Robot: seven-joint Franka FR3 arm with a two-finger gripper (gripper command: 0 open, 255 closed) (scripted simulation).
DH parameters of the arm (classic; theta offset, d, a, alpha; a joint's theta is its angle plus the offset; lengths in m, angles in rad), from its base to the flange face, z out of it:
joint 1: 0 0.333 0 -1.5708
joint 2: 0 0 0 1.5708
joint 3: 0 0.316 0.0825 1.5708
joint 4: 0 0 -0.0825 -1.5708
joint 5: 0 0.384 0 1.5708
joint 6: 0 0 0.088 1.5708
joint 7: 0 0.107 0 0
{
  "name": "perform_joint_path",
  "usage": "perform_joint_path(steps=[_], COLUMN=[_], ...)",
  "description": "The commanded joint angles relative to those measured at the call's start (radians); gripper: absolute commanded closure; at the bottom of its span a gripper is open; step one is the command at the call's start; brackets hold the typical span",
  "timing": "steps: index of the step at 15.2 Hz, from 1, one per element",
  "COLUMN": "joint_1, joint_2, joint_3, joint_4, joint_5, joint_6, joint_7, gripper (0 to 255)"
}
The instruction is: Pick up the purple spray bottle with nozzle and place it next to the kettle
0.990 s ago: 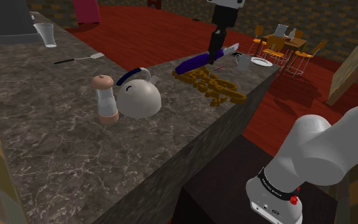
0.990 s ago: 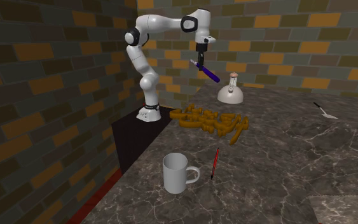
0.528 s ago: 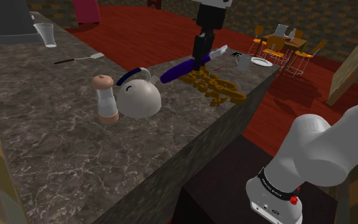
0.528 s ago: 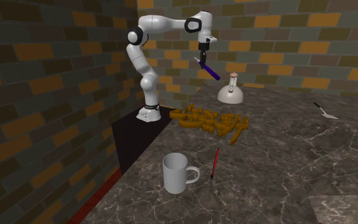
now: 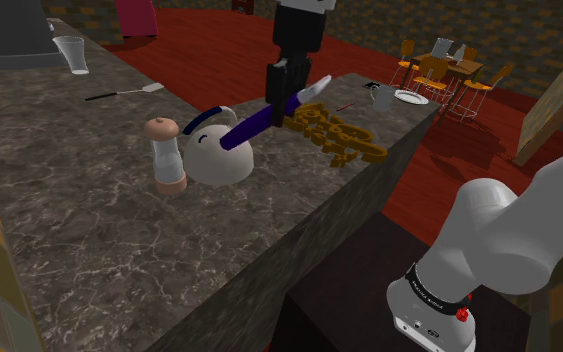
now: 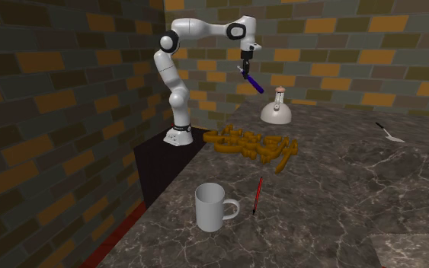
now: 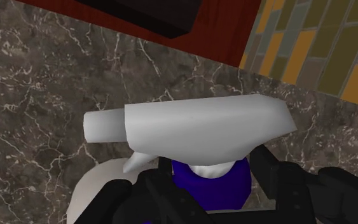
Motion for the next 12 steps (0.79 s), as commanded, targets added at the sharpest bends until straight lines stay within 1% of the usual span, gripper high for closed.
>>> perform_joint_path(steps=[1,12], joint_1=[0.007,0.009], joint_2=[0.008,-0.007], joint_3=[0.014,0.019], joint_4=[-0.004,-0.165], joint_5=[0.005,0.011], joint_6=[0.014,0.16], joint_7=[0.019,0.007], gripper=[255,255])
